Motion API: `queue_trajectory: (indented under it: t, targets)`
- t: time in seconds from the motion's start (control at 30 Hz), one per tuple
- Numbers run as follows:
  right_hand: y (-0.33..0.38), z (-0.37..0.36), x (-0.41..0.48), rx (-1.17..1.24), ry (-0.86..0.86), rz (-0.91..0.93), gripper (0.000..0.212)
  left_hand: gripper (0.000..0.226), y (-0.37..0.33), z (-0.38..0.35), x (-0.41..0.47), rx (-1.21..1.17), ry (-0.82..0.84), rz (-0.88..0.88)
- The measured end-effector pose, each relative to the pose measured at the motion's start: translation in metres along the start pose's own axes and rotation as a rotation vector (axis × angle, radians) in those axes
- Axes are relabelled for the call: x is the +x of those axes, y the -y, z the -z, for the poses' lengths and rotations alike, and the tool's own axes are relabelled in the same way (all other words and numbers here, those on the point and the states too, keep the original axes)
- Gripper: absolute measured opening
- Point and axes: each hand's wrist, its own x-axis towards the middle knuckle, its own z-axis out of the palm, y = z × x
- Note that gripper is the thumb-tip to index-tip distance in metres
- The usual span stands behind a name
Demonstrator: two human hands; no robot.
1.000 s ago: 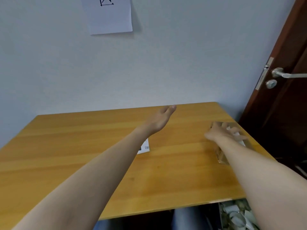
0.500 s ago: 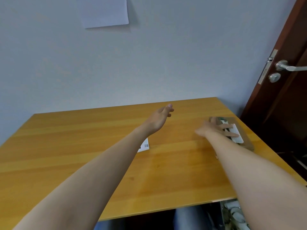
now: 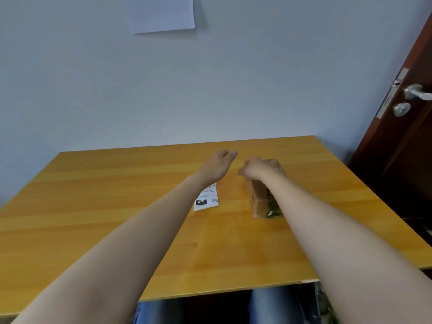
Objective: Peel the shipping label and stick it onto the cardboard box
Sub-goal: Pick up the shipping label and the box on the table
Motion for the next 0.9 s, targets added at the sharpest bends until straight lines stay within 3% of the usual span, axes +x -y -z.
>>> queue_trajectory:
  t: [0.07, 0.2, 0.27, 0.37, 0.5, 0.57, 0.73, 0.8, 0.9]
  targets:
    - [-0.008, 0.002, -0.002, -0.004, -0.071, -0.030, 0.055, 0.047, 0.015, 0.009, -0.001, 0.044, -0.033, 0.067]
    - [-0.029, -0.010, -0.001, 0.095, -0.050, -0.074, 0.087, 0.040, 0.053, 0.025, -0.004, 0.049, -0.169, 0.206]
    - [-0.030, -0.014, -0.002, 0.170, -0.052, -0.020, 0.087, 0.036, 0.072, 0.030, -0.005, 0.033, -0.216, 0.275]
    - [-0.021, -0.018, -0.005, 0.252, -0.055, 0.053, 0.081, 0.018, 0.094, 0.030, -0.008, -0.028, -0.187, 0.359]
    - [-0.010, -0.033, -0.003, 0.327, -0.013, 0.179, 0.089, 0.016, 0.115, 0.023, -0.013, -0.028, -0.128, 0.422]
    - [-0.005, -0.037, -0.006, 0.338, -0.006, 0.240, 0.087, 0.026, 0.131, 0.021, -0.007, -0.024, -0.114, 0.457]
    - [0.005, -0.045, -0.009, 0.347, 0.001, 0.300, 0.089, 0.026, 0.199, 0.012, 0.036, -0.098, -0.064, 0.508]
    - [0.007, -0.050, -0.006, 0.357, 0.002, 0.304, 0.090, 0.025, 0.192, 0.011, 0.031, -0.113, -0.071, 0.488]
    - [0.011, -0.053, -0.003, 0.363, -0.004, 0.315, 0.092, 0.041, 0.177, 0.011, 0.023, -0.141, -0.120, 0.434]
